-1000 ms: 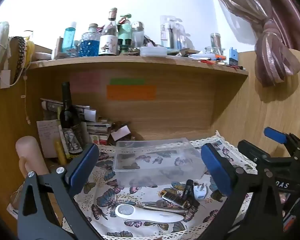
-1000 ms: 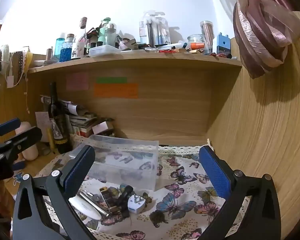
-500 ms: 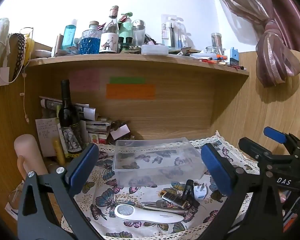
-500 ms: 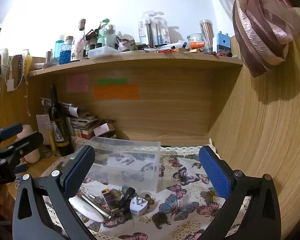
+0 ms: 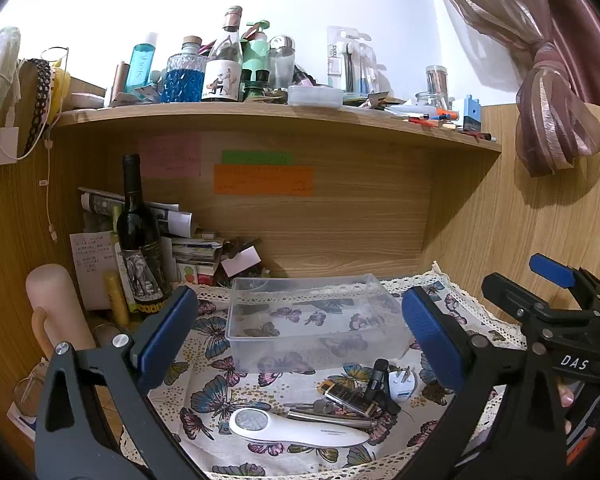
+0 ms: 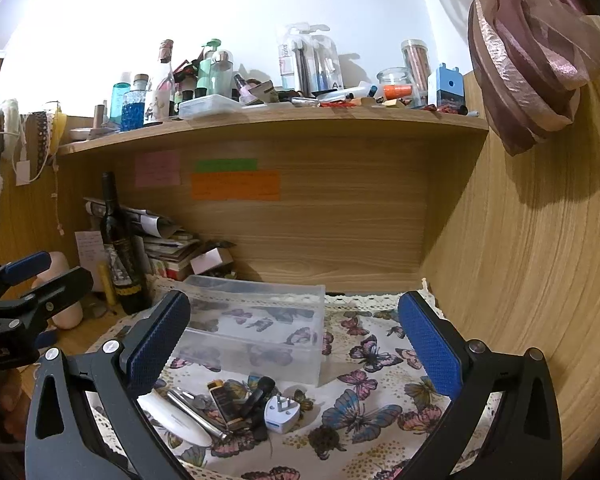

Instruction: Organize rigid objects

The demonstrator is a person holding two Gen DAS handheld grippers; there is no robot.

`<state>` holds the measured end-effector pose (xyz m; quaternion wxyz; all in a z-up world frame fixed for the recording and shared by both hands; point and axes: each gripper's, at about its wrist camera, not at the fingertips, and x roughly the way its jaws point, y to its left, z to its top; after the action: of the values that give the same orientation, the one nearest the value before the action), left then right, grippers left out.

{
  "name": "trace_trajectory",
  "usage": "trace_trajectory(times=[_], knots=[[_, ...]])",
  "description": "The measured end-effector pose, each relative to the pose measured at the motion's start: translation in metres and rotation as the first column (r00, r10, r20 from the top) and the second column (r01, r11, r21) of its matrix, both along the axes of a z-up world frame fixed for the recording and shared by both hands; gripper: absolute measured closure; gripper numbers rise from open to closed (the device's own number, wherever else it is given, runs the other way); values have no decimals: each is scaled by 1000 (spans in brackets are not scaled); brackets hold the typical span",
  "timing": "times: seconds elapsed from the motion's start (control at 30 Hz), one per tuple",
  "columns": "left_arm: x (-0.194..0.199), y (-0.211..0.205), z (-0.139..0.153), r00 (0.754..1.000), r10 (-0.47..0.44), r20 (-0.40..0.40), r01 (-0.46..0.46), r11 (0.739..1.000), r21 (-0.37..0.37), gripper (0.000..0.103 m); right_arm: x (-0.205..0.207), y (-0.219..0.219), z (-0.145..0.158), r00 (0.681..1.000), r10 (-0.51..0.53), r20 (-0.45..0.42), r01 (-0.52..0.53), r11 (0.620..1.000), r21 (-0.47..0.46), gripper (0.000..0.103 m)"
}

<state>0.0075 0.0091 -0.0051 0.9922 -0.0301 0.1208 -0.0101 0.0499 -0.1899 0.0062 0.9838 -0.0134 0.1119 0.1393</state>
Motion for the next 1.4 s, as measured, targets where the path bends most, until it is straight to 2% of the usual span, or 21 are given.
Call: trace_trajectory(times=[1.4], knots=[[-2, -9, -2, 1000, -1, 2, 1, 1000, 1, 0, -10, 1, 2, 1000, 4, 21, -4, 1000, 27, 0]])
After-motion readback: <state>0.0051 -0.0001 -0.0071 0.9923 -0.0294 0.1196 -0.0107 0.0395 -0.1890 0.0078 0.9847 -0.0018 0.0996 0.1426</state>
